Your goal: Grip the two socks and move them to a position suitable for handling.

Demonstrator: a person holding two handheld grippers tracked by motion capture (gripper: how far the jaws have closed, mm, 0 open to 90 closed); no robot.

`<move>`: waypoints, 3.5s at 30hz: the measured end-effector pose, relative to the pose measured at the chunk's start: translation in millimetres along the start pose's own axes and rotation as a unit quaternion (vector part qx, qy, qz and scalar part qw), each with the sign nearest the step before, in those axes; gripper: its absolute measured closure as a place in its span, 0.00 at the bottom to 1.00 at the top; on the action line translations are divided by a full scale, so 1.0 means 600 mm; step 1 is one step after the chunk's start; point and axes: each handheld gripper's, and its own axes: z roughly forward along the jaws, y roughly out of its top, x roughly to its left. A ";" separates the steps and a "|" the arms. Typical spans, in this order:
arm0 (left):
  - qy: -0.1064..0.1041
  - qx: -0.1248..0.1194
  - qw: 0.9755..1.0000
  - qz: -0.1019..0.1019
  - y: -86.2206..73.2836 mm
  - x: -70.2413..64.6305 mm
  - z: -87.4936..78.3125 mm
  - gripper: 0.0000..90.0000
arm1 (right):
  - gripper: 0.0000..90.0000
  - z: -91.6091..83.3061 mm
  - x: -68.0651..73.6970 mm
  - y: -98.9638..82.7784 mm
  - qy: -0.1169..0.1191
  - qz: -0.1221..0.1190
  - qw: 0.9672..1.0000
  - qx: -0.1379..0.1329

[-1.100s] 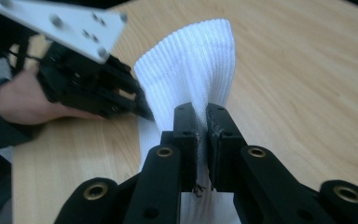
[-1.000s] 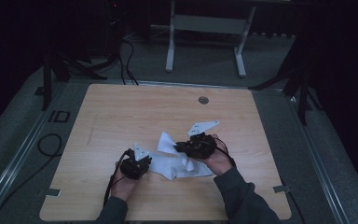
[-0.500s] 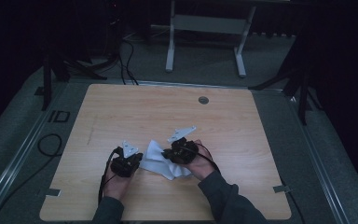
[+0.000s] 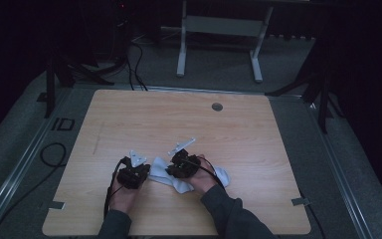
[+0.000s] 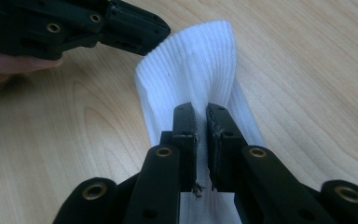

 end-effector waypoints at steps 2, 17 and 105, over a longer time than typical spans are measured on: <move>-0.001 0.000 1.000 0.000 0.000 0.000 0.000 0.99 | 0.92 0.005 0.000 -0.002 -0.001 0.002 1.000 0.004; -0.007 -0.017 1.000 0.022 0.004 -0.013 -0.006 0.99 | 0.89 0.029 0.010 -0.009 -0.021 -0.007 1.000 0.016; -0.017 0.010 0.999 0.045 0.004 -0.035 0.023 0.99 | 0.98 -0.215 -0.096 -0.147 -0.158 0.041 0.987 -0.015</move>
